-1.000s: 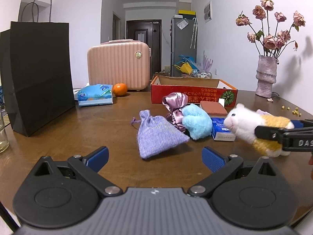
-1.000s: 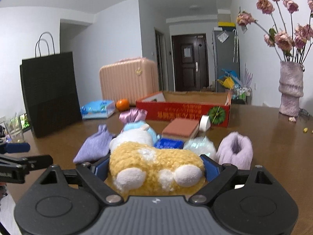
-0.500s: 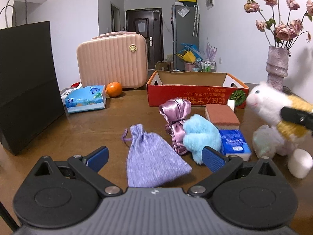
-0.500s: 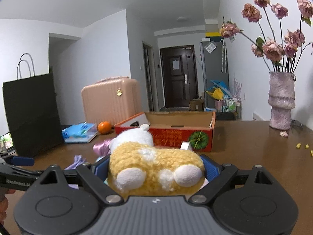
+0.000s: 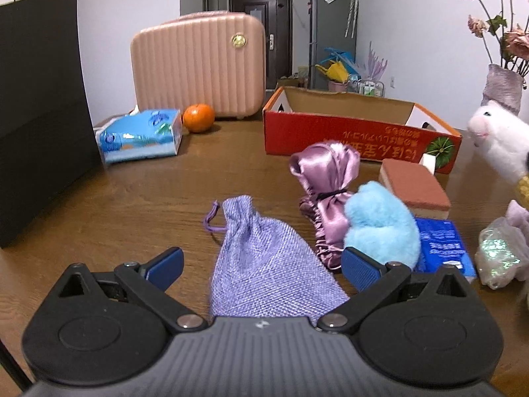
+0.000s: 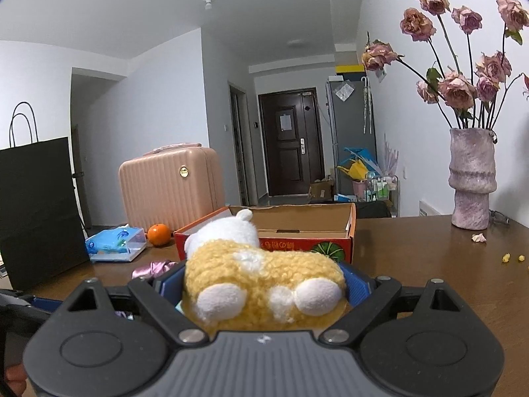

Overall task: Organize soft objects
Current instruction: 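Grasp the lavender burlap pouch with the left tool, then carry the plush toy and pouch into the cardboard box and release both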

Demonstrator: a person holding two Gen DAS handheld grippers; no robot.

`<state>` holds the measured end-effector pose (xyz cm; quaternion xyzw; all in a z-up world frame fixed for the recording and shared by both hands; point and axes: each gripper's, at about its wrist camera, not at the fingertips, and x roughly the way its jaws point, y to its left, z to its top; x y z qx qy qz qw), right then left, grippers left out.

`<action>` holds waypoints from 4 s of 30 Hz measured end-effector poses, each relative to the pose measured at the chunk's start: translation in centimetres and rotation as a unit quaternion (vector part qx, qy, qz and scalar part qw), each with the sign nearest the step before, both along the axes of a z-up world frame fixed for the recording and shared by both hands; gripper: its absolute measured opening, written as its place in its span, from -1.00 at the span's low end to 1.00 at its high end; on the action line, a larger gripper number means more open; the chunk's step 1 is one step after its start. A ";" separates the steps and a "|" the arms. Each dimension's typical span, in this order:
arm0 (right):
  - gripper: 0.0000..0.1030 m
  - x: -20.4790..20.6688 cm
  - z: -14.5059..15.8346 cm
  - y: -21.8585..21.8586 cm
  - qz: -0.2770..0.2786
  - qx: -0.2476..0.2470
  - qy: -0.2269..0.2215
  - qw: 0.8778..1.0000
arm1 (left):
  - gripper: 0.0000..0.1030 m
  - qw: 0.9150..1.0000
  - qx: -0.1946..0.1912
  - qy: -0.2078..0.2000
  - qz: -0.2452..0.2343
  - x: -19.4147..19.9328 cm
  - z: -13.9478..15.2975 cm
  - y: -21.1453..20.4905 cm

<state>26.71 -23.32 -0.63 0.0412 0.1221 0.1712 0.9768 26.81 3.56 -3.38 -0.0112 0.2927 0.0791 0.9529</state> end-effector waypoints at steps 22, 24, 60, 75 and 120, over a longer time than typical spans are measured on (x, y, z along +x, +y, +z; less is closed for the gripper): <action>0.79 -0.4 -1.1 0.5 0.005 -0.007 -0.001 1.000 | 0.00 0.998 -0.043 0.051 0.007 1.7 -2.0 1.6; 0.79 -0.3 -1.1 0.6 0.004 -0.007 0.001 1.000 | -0.06 0.998 -0.045 0.046 0.006 1.4 -1.9 1.6; 0.80 1.6 2.7 1.3 -0.020 -0.043 -0.006 0.999 | -0.14 0.995 -0.007 -0.081 -0.052 -0.7 5.9 -0.4; 0.80 4.4 3.6 1.9 -0.027 -0.049 0.004 0.998 | -0.14 0.992 -0.008 -0.098 -0.078 2.4 7.9 -2.0; 0.80 19.5 4.0 5.2 -0.036 -0.101 0.051 0.993 | -0.14 0.992 -0.023 -0.101 -0.074 18.2 9.0 -2.9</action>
